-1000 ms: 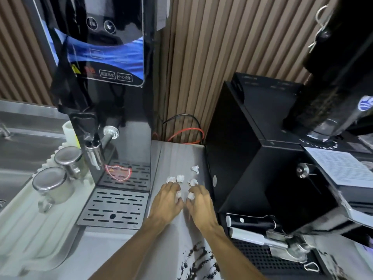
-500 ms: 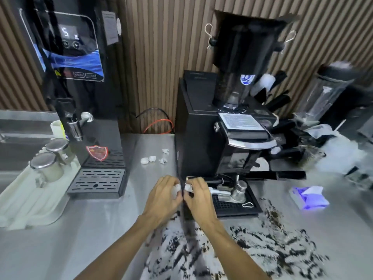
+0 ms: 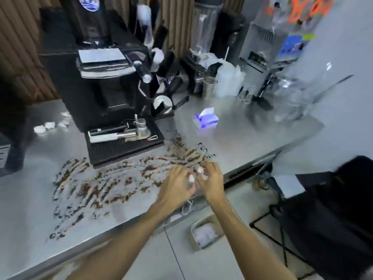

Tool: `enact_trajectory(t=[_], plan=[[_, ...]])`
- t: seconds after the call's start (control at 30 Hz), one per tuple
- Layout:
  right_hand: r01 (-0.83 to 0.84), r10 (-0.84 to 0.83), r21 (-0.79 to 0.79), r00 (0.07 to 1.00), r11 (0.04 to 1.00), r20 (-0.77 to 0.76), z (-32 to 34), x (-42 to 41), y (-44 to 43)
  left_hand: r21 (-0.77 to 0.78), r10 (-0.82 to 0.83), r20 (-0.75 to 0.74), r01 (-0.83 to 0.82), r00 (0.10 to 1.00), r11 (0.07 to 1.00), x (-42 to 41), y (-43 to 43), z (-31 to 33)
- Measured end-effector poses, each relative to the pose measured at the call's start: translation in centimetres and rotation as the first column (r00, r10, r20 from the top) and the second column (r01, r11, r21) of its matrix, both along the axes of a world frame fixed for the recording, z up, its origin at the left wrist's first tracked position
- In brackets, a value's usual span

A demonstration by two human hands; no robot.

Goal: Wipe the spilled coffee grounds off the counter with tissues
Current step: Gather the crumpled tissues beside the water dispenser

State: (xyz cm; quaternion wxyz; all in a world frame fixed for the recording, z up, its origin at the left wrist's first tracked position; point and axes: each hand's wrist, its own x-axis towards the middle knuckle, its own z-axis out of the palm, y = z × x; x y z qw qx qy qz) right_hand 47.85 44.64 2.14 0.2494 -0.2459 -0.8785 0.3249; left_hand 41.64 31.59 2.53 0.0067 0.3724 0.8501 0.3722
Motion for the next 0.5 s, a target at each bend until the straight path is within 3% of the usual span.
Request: enact_trajectory(t=[0.2,0.5], plan=[[0.203,-0.195,-0.066,0.974,0.977,0.113,-7.0,8.3,5.2,-0.149,-0.247,0.131,0.265,0.960,0.953,7.0,6.8,-5.8],[0.292,-0.217,-0.115,0.875,0.949,0.433,-25.7,12.3,7.9,-0.473,-0.286,0.157,0.326,0.945,0.819,7.2,10.8,-24.9]])
